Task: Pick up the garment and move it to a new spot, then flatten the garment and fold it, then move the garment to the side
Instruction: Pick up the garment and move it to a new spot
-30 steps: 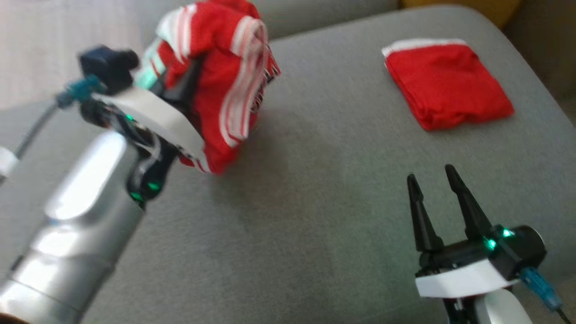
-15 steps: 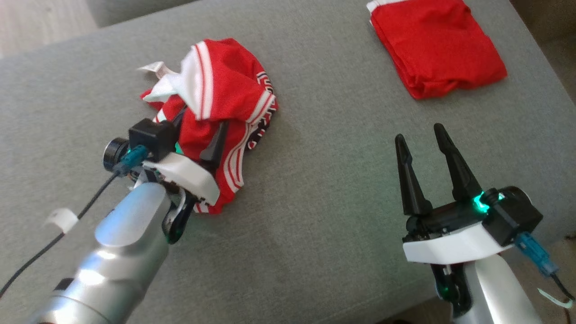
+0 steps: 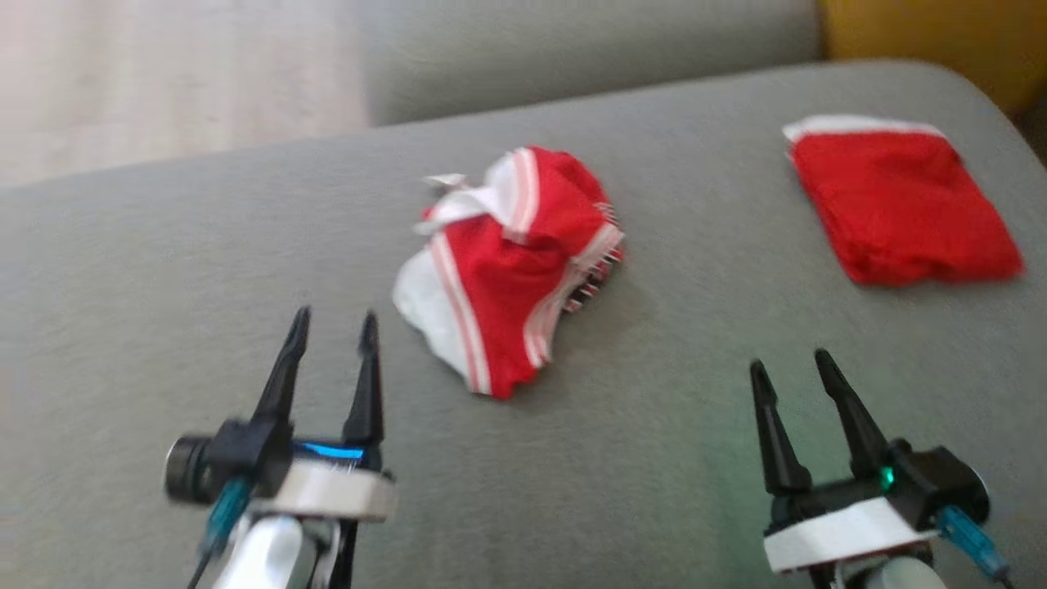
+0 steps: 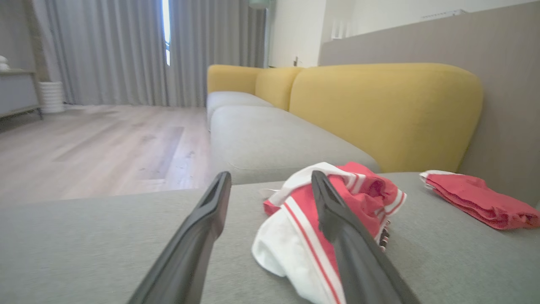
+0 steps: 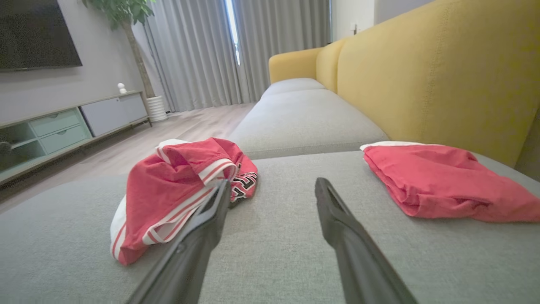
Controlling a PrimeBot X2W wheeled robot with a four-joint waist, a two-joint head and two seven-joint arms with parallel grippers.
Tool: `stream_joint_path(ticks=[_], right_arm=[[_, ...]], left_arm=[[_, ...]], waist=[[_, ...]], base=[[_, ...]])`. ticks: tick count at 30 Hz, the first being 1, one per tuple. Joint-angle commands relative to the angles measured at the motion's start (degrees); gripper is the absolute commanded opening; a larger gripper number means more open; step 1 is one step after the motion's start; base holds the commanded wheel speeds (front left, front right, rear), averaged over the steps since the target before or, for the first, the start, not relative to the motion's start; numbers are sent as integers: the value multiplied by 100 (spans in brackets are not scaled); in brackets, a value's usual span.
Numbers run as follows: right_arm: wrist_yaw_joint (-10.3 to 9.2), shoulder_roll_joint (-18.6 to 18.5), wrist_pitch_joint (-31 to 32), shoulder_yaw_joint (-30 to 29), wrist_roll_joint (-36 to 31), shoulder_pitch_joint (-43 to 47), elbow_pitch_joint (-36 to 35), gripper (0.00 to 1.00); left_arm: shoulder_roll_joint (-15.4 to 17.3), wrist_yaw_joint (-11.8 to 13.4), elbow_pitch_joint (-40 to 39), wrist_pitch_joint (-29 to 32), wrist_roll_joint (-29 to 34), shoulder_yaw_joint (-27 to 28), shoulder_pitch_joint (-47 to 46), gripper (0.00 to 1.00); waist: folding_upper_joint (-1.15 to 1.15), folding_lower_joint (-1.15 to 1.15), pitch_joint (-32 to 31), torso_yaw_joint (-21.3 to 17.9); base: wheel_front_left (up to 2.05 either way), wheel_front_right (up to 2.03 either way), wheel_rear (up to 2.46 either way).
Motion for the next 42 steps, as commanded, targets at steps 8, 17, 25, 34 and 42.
stream_joint_path(ticks=[8, 17, 25, 34, 42], right_arm=[[19, -3, -63, -234, -127, 281, -29, 100], [19, -3, -63, -398, -30, 503, 48, 100], [19, -3, -63, -419, -80, 599, 91, 100], [19, -3, -63, -399, -76, 611, 99, 100], [19, -3, -63, -400, -98, 612, 108, 100]], left_arm=[[-370, 78, -1457, -36, 662, 987, 1237, 100], [-586, 65, -1910, -37, 1113, 1433, 2209, 100], [-634, -113, -1855, -37, 1413, 1544, 2294, 100], [-645, -189, -1719, -37, 1647, 1574, 2359, 100], [-655, -253, -1533, -37, 1655, 1525, 2379, 100]], waist=[[0, 1, -769, 1035], [0, 1, -916, 1191], [0, 1, -948, 1225], [0, 1, -942, 1152], [0, 1, -946, 1112]], base=[[0, 0, 0], [0, 0, 0], [0, 0, 0], [0, 0, 0], [0, 0, 0]])
